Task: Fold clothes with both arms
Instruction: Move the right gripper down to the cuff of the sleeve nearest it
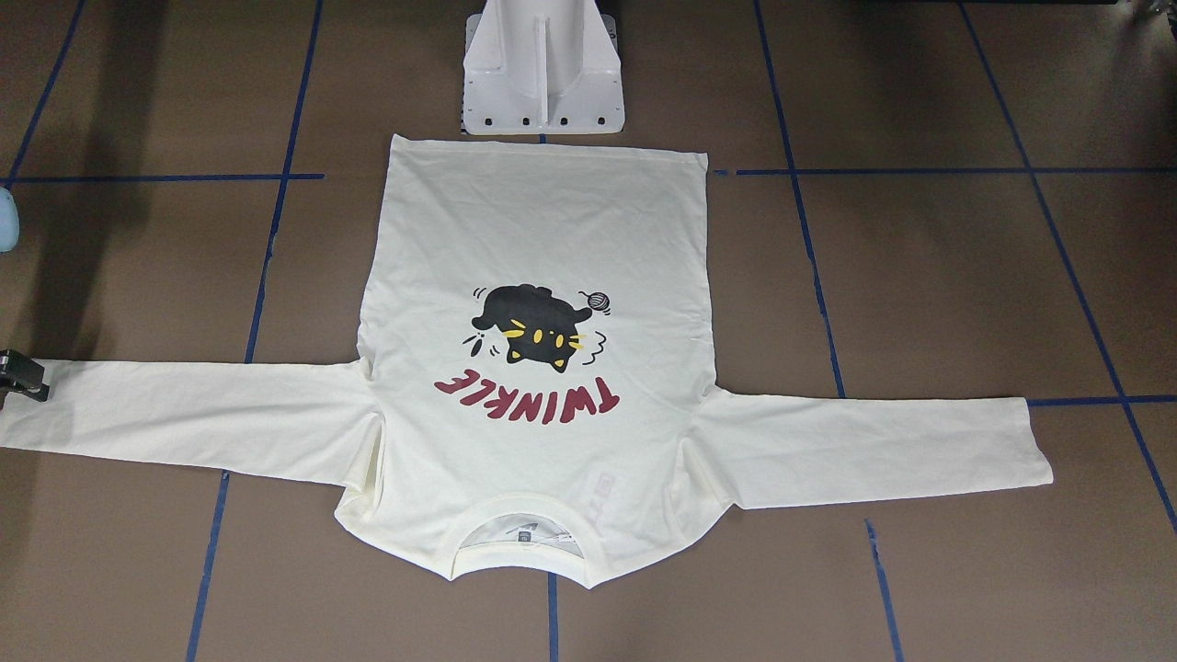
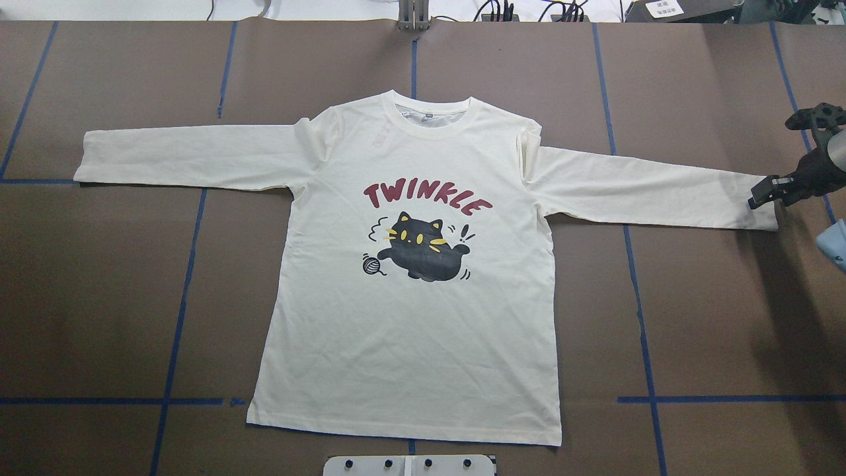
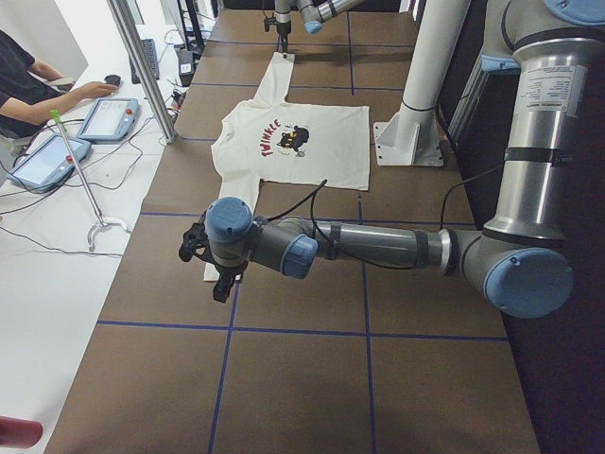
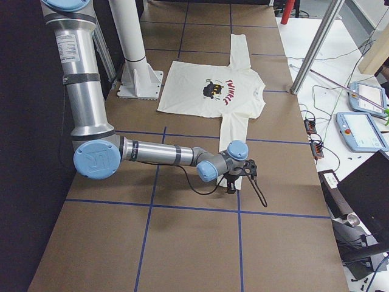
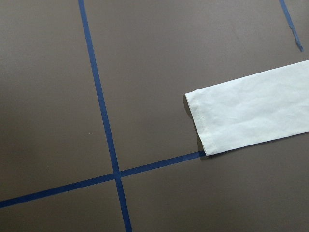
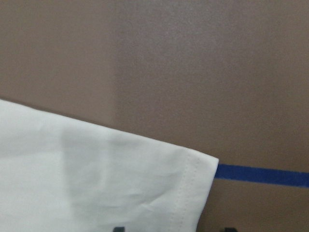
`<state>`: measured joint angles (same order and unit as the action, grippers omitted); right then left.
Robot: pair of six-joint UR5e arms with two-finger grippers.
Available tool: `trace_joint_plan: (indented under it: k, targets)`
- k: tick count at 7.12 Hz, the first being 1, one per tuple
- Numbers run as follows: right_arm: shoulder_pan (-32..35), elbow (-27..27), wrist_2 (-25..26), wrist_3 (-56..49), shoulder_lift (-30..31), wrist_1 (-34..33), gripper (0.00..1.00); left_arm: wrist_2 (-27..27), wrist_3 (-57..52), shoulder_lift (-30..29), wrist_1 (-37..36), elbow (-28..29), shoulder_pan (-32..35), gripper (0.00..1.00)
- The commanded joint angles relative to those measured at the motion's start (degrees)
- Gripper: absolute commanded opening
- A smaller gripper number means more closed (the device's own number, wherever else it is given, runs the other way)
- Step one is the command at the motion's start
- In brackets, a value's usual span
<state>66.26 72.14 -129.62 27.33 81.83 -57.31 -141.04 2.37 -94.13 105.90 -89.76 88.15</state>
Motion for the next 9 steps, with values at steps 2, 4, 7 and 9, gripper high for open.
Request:
trace_joint_plan:
  k: [2, 4, 7, 9]
  targets:
    - [0.0, 0.0, -0.7, 0.0, 0.0, 0.0, 0.24, 0.1, 0.0, -0.1, 0.0, 0.1, 0.0, 1.00]
    - [0.0, 0.5, -1.4, 0.0, 0.0, 0.1, 0.02, 0.0, 0.0, -0.1, 0.0, 0.0, 0.0, 1.00]
    - [2.1, 6.2, -5.6, 0.3, 0.0, 0.4, 0.00, 0.1, 0.1, -0.3, -0.1, 0.0, 0.0, 1.00]
    - [2.3, 7.5, -9.2, 7.5, -5.4, 0.4, 0.00, 0.0, 0.1, -0.5, -0.2, -0.2, 0.0, 1.00]
